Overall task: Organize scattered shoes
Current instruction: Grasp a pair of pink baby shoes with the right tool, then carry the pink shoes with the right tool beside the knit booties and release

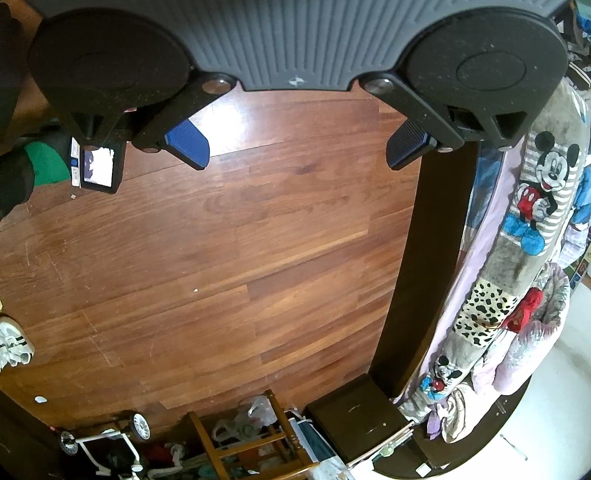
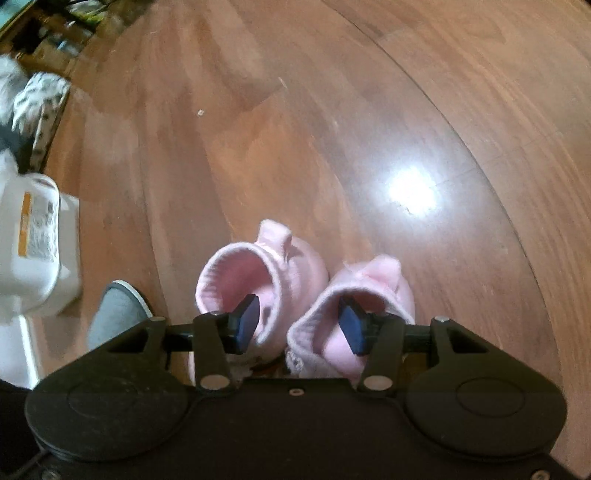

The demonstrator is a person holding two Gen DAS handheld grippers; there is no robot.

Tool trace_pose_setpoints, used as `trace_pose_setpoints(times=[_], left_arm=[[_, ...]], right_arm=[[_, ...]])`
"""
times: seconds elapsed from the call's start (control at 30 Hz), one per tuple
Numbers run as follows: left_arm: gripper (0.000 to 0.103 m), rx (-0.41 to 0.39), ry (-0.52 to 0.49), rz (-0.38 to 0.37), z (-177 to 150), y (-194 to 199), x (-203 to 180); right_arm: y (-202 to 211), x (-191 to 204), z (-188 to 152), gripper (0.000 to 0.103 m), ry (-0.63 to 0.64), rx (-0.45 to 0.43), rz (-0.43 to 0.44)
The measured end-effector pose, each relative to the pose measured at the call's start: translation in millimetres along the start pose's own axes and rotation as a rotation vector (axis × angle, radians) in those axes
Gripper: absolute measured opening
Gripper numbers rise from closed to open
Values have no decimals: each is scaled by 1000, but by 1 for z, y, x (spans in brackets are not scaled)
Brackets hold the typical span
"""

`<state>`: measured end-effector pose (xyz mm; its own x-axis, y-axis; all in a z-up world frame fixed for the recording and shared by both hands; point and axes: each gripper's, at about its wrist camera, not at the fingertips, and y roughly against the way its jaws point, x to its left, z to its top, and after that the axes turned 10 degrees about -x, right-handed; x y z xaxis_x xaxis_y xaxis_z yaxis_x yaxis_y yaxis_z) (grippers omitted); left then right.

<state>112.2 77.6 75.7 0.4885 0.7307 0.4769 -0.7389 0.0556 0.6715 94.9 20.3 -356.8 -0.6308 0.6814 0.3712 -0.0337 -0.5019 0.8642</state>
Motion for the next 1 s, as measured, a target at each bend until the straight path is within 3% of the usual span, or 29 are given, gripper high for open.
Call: trace_pose_setpoints(times=[0.03,0.07,0.1,0.17,0.3,0.47,0.67,0.77,0.93,1.0], left_arm=[[103,2,-3,-3,1,-1,-1],[103,6,-4,-2,2,-2,-2],[102,9,-3,0,3,-4,-2],[103,12,0,5,4,-5,-2],[103,20,-3,13,9,-11,-4],[103,27,-17,22,22,-21,-11],[102,11,-55,17,47,-32,-28],[103,1,-81,0,60,-41,-41],[103,-15,-119,-31,83,-57,-65],[103,-26,-147,-52,96,-66,-80]], right_arm=[[0,2,0,47,30,-1,-11],[1,4,-1,32,67,-3,-27],[2,7,-2,24,104,-6,-42],[9,-2,-5,17,80,-33,-30],[29,-10,-7,13,46,-94,0],[78,-34,-2,8,-36,-251,3],[151,-80,-14,8,-173,-439,-67],[202,-105,-45,8,-237,-537,-109],[260,-134,-110,8,-297,-613,-196],[295,-154,-166,8,-359,-644,-268]])
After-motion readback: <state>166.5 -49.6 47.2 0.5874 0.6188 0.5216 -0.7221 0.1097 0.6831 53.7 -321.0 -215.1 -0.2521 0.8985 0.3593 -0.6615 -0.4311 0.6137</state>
